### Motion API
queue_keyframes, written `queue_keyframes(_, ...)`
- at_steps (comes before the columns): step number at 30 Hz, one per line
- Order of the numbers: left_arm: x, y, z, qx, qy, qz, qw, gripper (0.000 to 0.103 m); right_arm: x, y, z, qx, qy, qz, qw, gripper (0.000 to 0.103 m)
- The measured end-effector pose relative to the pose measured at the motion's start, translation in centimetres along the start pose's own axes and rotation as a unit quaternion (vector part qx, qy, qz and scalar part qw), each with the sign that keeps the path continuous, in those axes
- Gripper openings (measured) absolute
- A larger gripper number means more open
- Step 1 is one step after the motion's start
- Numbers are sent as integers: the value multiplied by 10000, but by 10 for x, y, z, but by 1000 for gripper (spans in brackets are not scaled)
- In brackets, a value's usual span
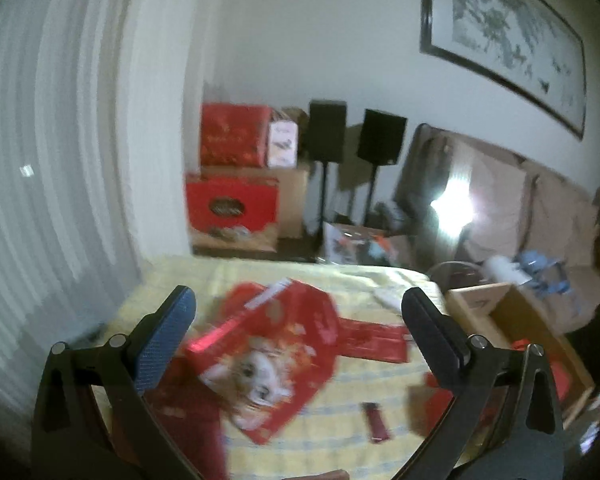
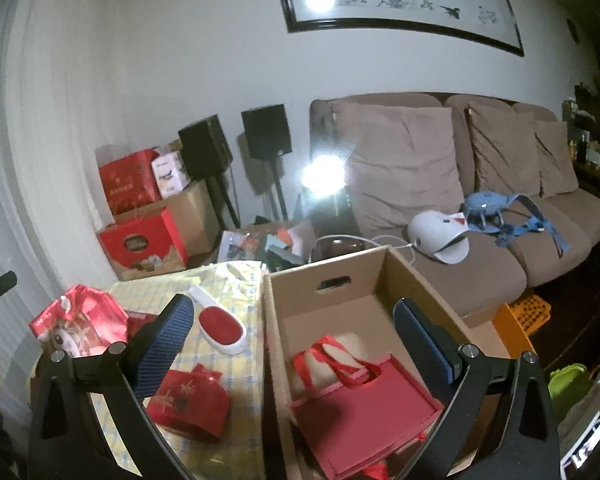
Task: Organize objects
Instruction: 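Move both open tools over the table toward the small red items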
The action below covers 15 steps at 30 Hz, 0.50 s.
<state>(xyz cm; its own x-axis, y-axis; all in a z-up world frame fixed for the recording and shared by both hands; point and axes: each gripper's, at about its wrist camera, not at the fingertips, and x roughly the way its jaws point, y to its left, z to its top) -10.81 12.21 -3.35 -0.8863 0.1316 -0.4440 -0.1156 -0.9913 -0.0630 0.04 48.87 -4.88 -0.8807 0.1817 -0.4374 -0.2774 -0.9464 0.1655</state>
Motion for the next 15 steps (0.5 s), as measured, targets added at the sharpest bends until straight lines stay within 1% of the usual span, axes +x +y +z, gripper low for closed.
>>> queue_keyframes(2, -3, 4, 0, 253, -69, 207, 9994, 103, 3, 6, -3, -76, 68, 51, 9999, 101)
queue_keyframes(4, -5, 11, -2, 330, -77, 171, 9993, 103, 7, 11, -6, -164, 148, 84, 9997, 101)
queue_keyframes(6, -7, 21, -3, 283, -40, 179, 9994, 103, 11, 20, -12, -293, 265, 113, 9992, 101)
queue_keyframes(9, -6, 33, -8, 300, 38, 386, 9988, 103, 14, 33, -20, -404, 386, 200, 9982, 101)
queue_keyframes(11, -3, 36, -14, 476, 85, 639, 9968, 103, 16, 44, -28, -478, 517, 305, 9970, 101)
queue_keyframes(12, -2, 38, -16, 534, 104, 700, 9961, 103, 17, 49, -32, -515, 576, 337, 9964, 101)
queue_keyframes(13, -2, 41, -20, 563, 148, 711, 9958, 103, 18, 54, -35, -554, 633, 369, 9958, 101)
queue_keyframes(15, 0, 48, -25, 517, 274, 575, 9966, 103, 20, 66, -43, -637, 752, 471, 9940, 101)
